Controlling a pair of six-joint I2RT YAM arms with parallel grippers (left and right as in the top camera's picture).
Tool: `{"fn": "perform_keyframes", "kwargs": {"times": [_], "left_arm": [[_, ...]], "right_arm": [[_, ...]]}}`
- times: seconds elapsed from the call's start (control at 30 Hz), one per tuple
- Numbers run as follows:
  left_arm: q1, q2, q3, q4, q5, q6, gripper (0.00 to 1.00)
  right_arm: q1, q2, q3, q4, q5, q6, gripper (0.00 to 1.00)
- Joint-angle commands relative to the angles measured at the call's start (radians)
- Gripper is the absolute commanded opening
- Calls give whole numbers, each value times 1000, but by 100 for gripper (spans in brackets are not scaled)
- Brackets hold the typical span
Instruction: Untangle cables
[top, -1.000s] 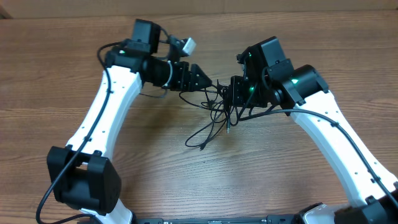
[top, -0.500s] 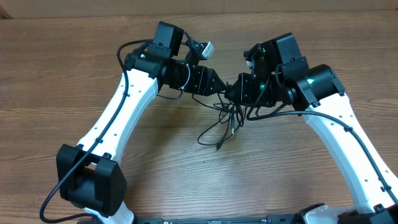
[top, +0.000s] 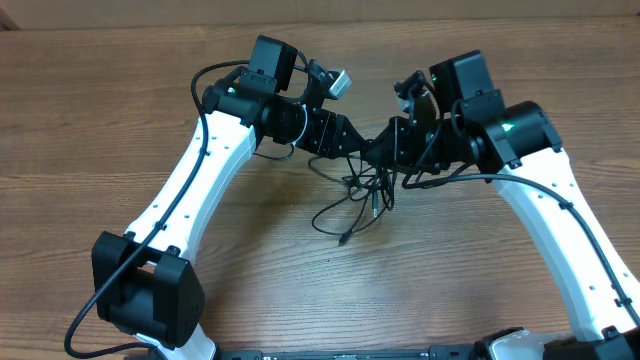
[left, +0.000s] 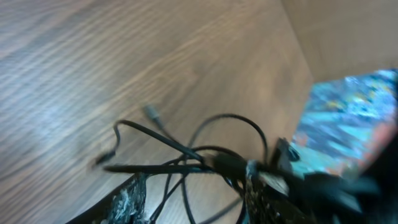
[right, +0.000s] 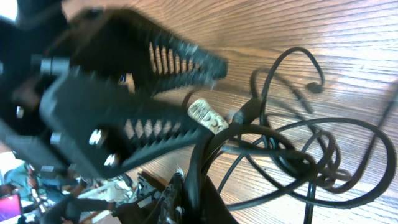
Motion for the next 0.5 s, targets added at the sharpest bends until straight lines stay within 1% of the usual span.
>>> {"fn": "perform_keyframes", "kwargs": {"times": [0.0, 0.07, 0.27, 0.37, 0.47], "left_arm": [[-5, 11, 19, -26, 189, 149, 53], [-4, 11, 19, -27, 208, 157, 54], [-4, 11, 19, -25, 194, 168, 55], [-5, 11, 19, -24, 149, 165, 56], [-10, 12, 19, -16, 80, 109, 56]], "right_arm": [[-47, -24, 36, 8, -50, -11, 4], [-56, -24, 36, 8, -60, -11, 4], [-60, -24, 36, 7, -84, -11, 4], [-60, -24, 36, 8, -133, -12, 4], [-60, -24, 36, 9, -180, -11, 4]]}}
